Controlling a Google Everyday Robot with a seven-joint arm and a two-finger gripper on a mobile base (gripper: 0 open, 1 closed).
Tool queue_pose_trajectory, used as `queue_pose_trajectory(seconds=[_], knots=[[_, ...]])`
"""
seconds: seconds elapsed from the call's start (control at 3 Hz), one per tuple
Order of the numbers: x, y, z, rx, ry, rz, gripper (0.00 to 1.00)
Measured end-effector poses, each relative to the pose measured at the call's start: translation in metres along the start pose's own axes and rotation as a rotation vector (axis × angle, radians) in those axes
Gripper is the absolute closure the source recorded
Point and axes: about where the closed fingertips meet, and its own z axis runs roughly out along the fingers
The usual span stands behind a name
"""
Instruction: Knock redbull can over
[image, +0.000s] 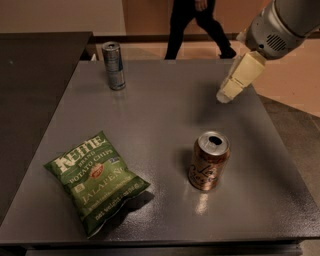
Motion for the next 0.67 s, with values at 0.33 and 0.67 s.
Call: queue_pose_trajectory(seconds=[0.33, 0.67], knots=[[-0.031, -0.018, 0.024, 0.013, -0.092, 0.032, 0.0], [-0.063, -0.028, 0.047, 0.032, -0.158, 0.057, 0.0]])
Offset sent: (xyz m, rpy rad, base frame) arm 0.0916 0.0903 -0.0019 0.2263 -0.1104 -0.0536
